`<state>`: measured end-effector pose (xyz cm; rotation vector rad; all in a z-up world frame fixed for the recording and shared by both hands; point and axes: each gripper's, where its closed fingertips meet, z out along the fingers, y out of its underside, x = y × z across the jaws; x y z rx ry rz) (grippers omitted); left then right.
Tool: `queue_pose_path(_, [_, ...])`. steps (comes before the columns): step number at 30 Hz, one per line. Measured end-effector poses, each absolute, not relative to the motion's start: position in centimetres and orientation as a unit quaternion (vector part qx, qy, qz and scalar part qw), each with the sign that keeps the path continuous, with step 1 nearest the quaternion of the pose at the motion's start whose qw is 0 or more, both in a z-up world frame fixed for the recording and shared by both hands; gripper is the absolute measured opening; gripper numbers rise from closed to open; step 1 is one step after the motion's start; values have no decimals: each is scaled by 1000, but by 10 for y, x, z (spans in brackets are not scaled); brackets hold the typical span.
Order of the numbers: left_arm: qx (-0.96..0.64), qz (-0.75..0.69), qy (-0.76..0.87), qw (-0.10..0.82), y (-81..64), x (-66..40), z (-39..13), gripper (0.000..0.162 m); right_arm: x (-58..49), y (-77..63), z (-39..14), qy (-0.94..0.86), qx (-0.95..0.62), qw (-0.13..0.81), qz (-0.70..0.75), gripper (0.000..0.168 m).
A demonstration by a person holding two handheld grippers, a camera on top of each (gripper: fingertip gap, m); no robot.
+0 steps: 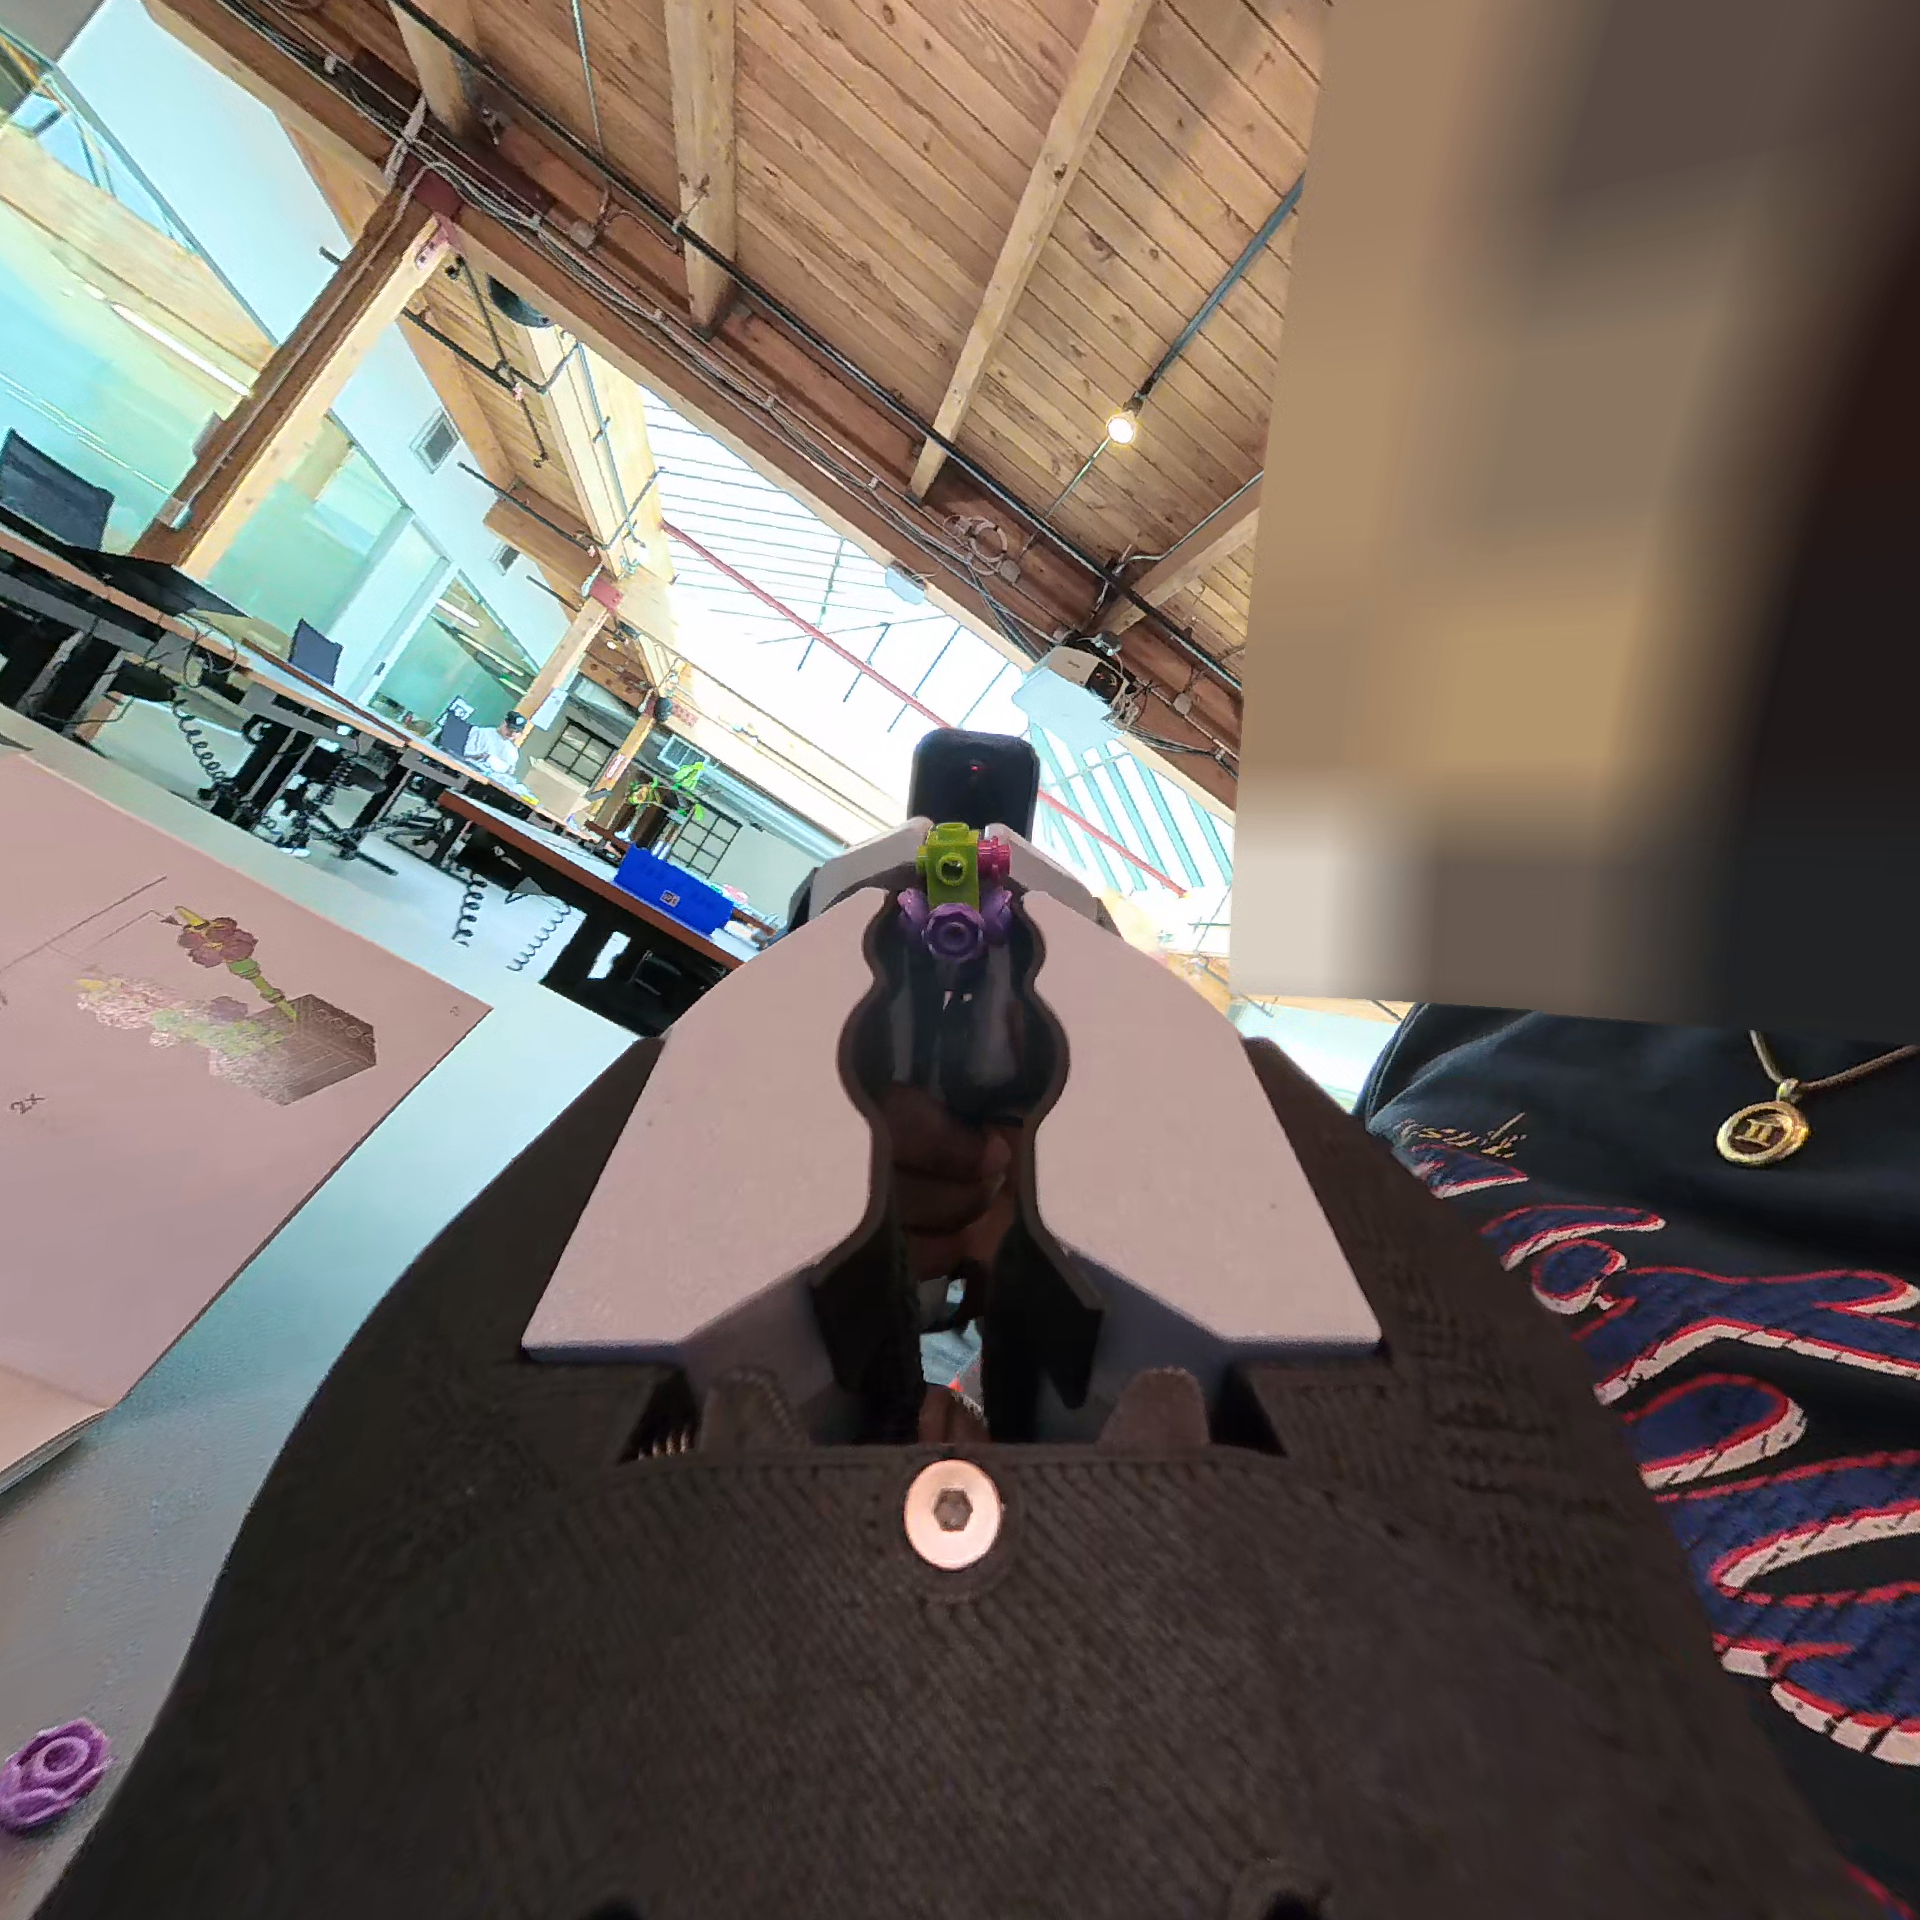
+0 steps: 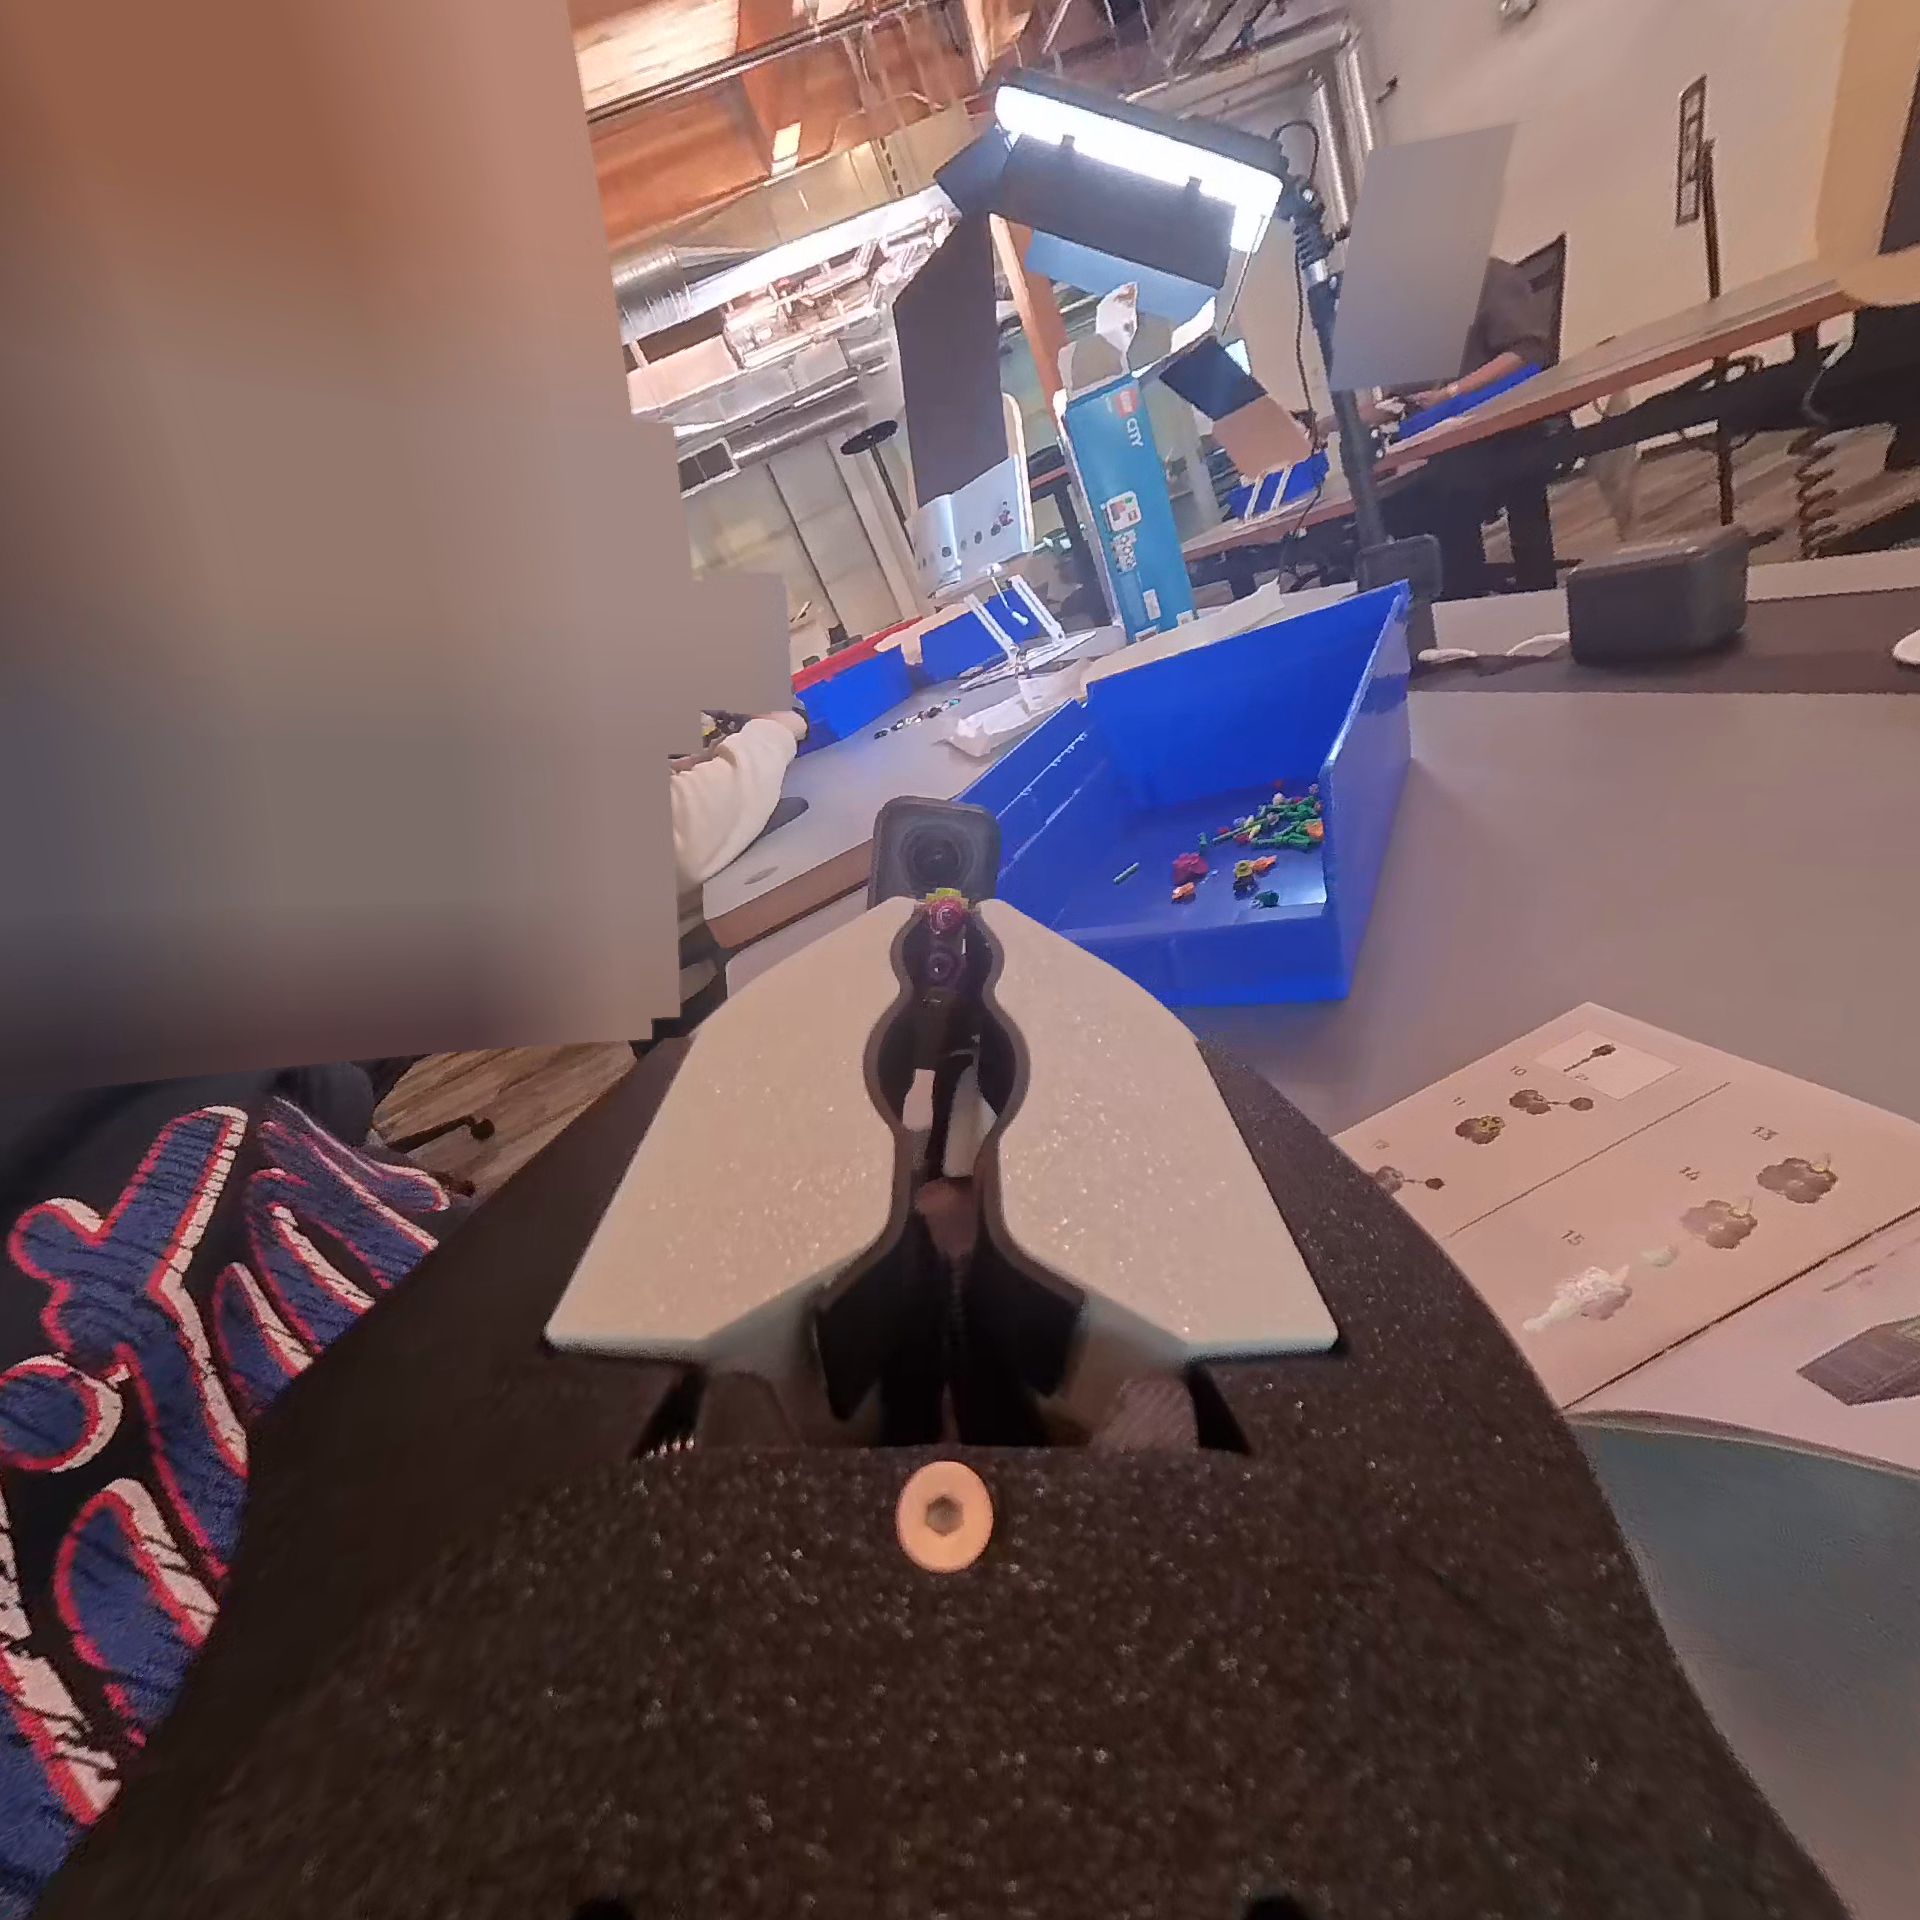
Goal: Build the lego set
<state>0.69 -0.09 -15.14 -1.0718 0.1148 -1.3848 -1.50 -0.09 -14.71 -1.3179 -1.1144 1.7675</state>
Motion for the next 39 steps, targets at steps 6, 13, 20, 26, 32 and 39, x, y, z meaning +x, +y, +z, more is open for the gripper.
queue_pose_path(6, [-511, -572, 76, 638, 1, 14, -160, 18, -8, 0, -155, -461, -512, 292, 664, 7])
queue_pose_path(13, [-592, -531, 130, 592, 6, 38, -181, 19, 17, 5, -173, -564, -518, 257, 590, 6])
queue_pose_path(20, [-660, -499, 168, 535, 12, 59, -205, 19, 30, 10, -193, -602, -534, 239, 543, 6])
queue_pose_path(26, [-713, -445, 186, 508, 19, 68, -224, 19, 43, 18, -210, -665, -542, 243, 453, 6])
queue_pose_path(32, [-775, -329, 256, 475, 21, 79, -252, 19, 60, 18, -232, -742, -526, 203, 363, 6])
queue_pose_path(39, [-764, -350, 269, 471, 15, 81, -249, 19, 59, 13, -229, -706, -522, 173, 446, 6])
